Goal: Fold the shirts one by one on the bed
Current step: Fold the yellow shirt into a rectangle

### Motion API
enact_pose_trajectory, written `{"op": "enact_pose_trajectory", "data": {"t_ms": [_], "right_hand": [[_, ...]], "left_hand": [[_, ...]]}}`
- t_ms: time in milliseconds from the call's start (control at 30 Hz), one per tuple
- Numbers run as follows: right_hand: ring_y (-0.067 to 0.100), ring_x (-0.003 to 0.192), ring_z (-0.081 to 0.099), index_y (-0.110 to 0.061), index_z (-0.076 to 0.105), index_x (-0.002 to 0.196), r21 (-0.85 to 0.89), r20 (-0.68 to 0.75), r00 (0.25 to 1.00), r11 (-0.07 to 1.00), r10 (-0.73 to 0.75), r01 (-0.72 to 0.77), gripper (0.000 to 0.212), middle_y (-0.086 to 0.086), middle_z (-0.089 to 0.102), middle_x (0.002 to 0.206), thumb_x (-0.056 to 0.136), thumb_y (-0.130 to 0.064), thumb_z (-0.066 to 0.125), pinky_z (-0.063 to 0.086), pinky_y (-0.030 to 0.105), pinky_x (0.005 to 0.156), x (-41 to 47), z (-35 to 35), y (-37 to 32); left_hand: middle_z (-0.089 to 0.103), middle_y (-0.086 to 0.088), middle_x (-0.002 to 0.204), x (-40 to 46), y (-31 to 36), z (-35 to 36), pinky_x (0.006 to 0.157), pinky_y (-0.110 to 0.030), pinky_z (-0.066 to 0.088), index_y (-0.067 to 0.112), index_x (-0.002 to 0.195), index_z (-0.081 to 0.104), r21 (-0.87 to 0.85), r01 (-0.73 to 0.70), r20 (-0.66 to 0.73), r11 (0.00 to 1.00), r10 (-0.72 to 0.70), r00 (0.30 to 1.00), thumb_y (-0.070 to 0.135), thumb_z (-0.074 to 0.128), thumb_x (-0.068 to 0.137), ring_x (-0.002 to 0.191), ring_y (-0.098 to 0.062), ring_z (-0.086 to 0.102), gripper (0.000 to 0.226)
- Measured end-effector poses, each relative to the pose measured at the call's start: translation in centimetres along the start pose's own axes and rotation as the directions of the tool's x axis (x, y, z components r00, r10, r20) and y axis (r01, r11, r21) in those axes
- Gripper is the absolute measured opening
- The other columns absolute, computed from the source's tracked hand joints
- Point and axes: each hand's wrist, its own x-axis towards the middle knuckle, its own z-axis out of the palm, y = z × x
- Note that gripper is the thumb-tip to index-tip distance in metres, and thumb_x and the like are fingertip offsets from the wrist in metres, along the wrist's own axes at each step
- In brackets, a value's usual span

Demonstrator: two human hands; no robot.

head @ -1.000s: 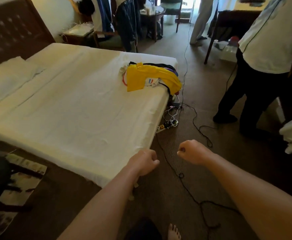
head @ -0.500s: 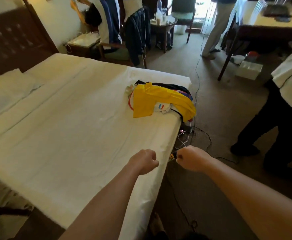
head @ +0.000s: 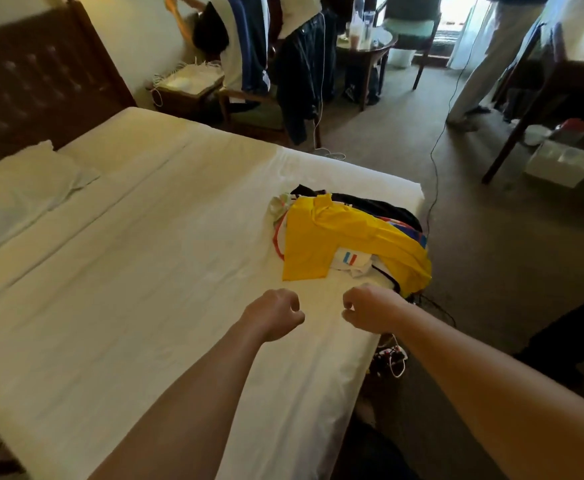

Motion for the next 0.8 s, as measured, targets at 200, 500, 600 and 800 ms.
{"op": "enact_pose_trajectory", "data": {"t_ms": [200, 500, 600, 800], "right_hand": [[0.026, 0.105, 0.063, -0.019, 0.064, 0.121, 0.007, 0.002, 1.0, 1.0, -0.022, 0.022, 0.031, 0.005, 0.064, 0.119, 0.101, -0.036, 0.047, 0.055, 0.038, 0.086, 14.0, -4.2, 4.8], [0.028, 0.098, 0.065, -0.012, 0.068, 0.115, 0.195, 0.047, 0.998, 0.979, 0.052, -0.06, 0.026, 0.01, 0.067, 0.112, 0.096, -0.025, 0.056, 0.059, 0.041, 0.08, 36.1, -4.3, 12.5], [0.03, 0.116, 0.056, -0.016, 0.062, 0.13, 0.21, 0.019, 0.996, 0.974, 0.082, -0.084, 0.035, 0.009, 0.059, 0.13, 0.097, -0.027, 0.057, 0.053, 0.043, 0.091, 41.6, -2.1, 14.1], [0.033, 0.132, 0.041, -0.024, 0.047, 0.142, 0.071, 0.011, 0.983, 0.981, 0.181, -0.181, 0.05, 0.007, 0.049, 0.141, 0.095, -0.036, 0.06, 0.035, 0.048, 0.106, 47.1, 2.5, 15.0]], "left_hand": [[0.067, -0.005, 0.122, 10.8, -1.0, -3.4, 0.089, -0.043, 0.056, 0.022, 0.116, 0.068, -0.075, 0.104, 0.017, 0.992, -0.103, 0.995, 0.043, 0.058, 0.094, 0.102, -0.022, 0.064, 0.033], [0.067, 0.0, 0.104, 27.2, -4.0, -4.9, 0.082, -0.042, 0.056, 0.021, 0.108, 0.07, -0.211, 0.247, 0.065, 0.946, -0.239, 0.969, 0.035, 0.06, 0.093, 0.09, -0.019, 0.064, 0.023], [0.067, 0.003, 0.098, 31.4, -5.4, -3.2, 0.081, -0.039, 0.055, 0.023, 0.105, 0.069, -0.272, 0.292, 0.09, 0.917, -0.277, 0.956, 0.036, 0.061, 0.093, 0.089, -0.017, 0.063, 0.02], [0.068, 0.004, 0.096, 34.2, -7.5, 1.1, 0.081, -0.04, 0.055, 0.024, 0.102, 0.069, -0.325, 0.391, 0.172, 0.861, -0.352, 0.92, 0.036, 0.06, 0.093, 0.088, -0.018, 0.064, 0.018]]}}
